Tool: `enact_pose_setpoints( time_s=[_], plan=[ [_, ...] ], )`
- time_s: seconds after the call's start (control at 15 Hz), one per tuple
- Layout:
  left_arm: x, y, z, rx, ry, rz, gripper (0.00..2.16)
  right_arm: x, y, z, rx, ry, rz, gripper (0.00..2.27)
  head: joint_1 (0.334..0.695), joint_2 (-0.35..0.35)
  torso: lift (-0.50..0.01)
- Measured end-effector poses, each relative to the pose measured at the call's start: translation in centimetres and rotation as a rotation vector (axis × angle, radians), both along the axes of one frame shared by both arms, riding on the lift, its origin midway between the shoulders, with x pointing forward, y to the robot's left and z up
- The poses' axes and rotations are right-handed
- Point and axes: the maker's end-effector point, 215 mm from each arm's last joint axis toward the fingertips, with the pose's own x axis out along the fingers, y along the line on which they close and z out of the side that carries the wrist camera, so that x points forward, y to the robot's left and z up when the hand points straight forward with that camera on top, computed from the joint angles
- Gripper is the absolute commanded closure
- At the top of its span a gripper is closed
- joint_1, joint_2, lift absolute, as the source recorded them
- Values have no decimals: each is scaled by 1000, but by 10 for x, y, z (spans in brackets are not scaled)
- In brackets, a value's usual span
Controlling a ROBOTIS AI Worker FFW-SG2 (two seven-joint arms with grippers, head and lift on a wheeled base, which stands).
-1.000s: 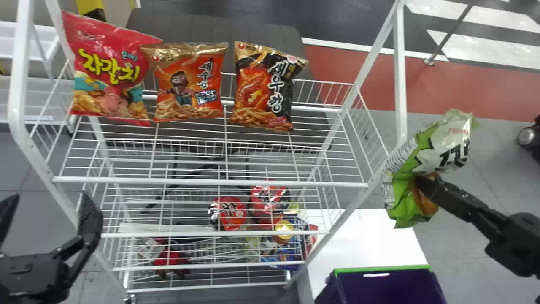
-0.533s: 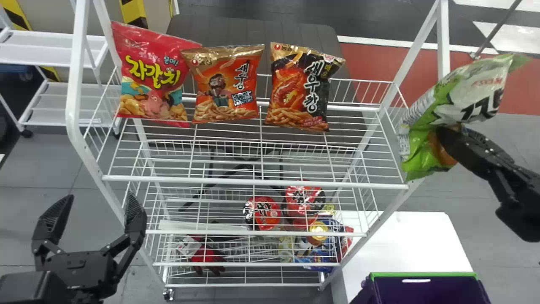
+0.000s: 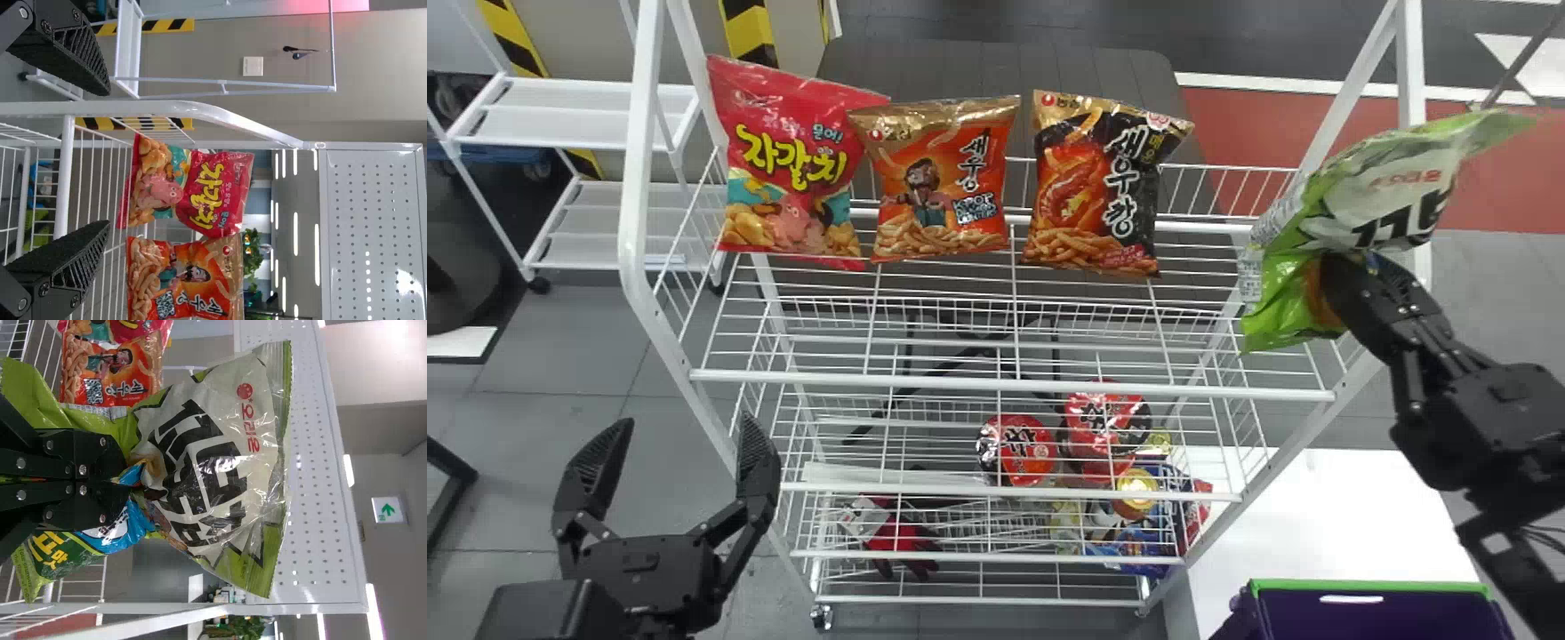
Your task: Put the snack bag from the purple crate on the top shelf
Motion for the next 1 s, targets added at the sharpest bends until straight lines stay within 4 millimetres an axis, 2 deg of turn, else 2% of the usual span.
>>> enact_pose_setpoints(
  time_s=[0.13,0.33,0.67,1.0],
  plan=[
    [-1,-1,0,1,-1,-3,130,14,7,-21,25,23,-3,2246,695,-40,0],
    [-3,-1,2,5,-5,-8,130,32,17,-40,42,47,-15,2246,695,-26,0],
    [-4,2,4,19,-8,-14,124,63,15,-77,58,108,-48,2246,695,-24,0],
    [-3,11,2,33,0,-9,124,93,4,-85,73,121,-93,2246,695,-25,0]
  ],
)
